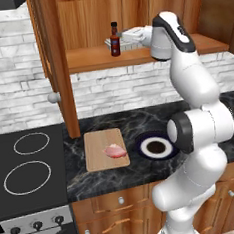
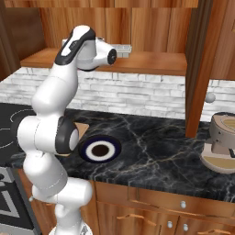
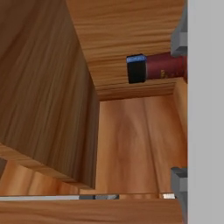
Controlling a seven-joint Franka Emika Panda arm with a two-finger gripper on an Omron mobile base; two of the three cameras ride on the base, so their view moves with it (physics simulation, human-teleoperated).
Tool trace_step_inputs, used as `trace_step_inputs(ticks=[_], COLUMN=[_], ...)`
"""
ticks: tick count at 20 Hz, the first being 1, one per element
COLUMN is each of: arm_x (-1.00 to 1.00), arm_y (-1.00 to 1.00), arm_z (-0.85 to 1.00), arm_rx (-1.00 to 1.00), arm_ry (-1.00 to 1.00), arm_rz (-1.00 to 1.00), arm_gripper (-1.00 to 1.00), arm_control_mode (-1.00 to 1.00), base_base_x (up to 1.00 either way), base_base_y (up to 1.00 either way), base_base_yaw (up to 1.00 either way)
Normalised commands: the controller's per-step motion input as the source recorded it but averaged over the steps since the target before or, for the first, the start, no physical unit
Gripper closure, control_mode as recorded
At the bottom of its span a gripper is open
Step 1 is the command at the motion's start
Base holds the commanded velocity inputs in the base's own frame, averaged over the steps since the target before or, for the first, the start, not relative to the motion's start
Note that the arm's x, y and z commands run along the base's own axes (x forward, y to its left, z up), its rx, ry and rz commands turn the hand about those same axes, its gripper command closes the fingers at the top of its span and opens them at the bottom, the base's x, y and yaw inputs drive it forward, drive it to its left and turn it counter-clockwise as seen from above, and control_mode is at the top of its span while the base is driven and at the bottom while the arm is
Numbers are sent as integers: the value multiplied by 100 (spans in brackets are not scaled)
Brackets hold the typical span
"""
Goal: Pick the steak from the plate and place it on the cutting board. Then pick the condiment bottle from the cabinet and place it next to the cutting board.
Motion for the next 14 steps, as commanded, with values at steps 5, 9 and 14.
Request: trace_step_inputs(ticks=[5, 9, 14], arm_x=[14, 13, 14], arm_y=[9, 4, 1], arm_z=[-3, -5, -7], arm_rx=[0, 0, 0], arm_ry=[0, 0, 0], arm_rz=[0, 0, 0], arm_gripper=[-100, -100, -100], arm_control_mode=[-100, -100, -100], base_base_x=[0, 0, 0], base_base_y=[0, 0, 0], base_base_yaw=[0, 0, 0])
